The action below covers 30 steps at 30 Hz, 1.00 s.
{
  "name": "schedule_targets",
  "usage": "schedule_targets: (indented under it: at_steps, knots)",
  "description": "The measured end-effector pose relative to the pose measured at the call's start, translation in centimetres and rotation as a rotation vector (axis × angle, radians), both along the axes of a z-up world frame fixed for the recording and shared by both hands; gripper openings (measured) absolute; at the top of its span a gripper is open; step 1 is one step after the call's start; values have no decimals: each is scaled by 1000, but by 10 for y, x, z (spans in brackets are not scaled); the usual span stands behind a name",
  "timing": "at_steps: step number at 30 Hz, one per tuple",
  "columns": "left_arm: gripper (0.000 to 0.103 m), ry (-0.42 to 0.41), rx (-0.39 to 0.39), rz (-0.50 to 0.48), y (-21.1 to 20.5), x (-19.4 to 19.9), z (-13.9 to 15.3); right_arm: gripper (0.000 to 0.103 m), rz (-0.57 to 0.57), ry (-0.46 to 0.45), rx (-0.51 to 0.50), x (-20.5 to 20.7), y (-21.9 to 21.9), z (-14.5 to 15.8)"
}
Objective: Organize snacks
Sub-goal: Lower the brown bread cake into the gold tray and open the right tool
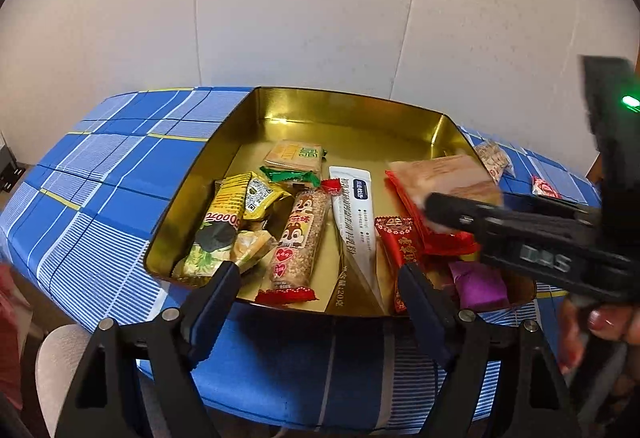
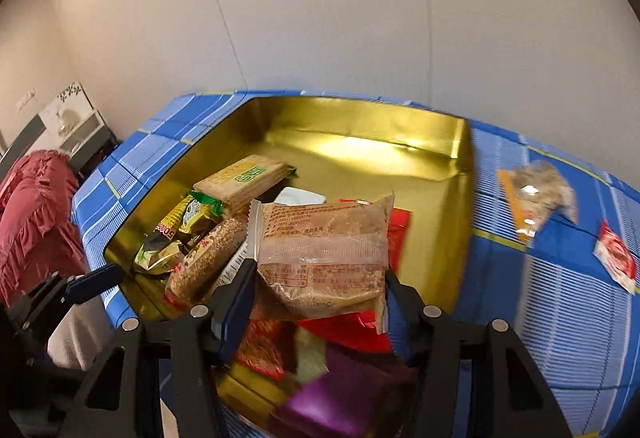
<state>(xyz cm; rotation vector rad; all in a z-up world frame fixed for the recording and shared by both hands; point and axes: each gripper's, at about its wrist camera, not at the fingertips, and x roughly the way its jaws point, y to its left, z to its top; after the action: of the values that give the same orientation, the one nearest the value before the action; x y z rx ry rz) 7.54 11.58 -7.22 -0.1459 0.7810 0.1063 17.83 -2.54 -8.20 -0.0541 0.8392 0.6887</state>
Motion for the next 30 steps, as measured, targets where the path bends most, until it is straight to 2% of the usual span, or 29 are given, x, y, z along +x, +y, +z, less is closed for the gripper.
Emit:
schedule_targets:
  at_steps: [7, 14, 22, 27, 30]
  knots:
    - [84, -8, -13, 18, 6, -6, 1, 61, 29, 97, -10, 27, 27, -14]
    - [85, -1, 0, 28, 5, -5, 1, 64, 22, 64, -27, 26, 32, -9]
    - [88, 8, -14, 24, 0, -5, 2, 64, -102, -34, 81, 8, -32, 18]
    - [89, 10, -44, -1, -10, -6, 3, 64, -189, -39, 87, 7, -81, 15]
    - [89, 11, -58, -28, -20, -5, 4, 64, -240, -57, 52, 6, -111, 8]
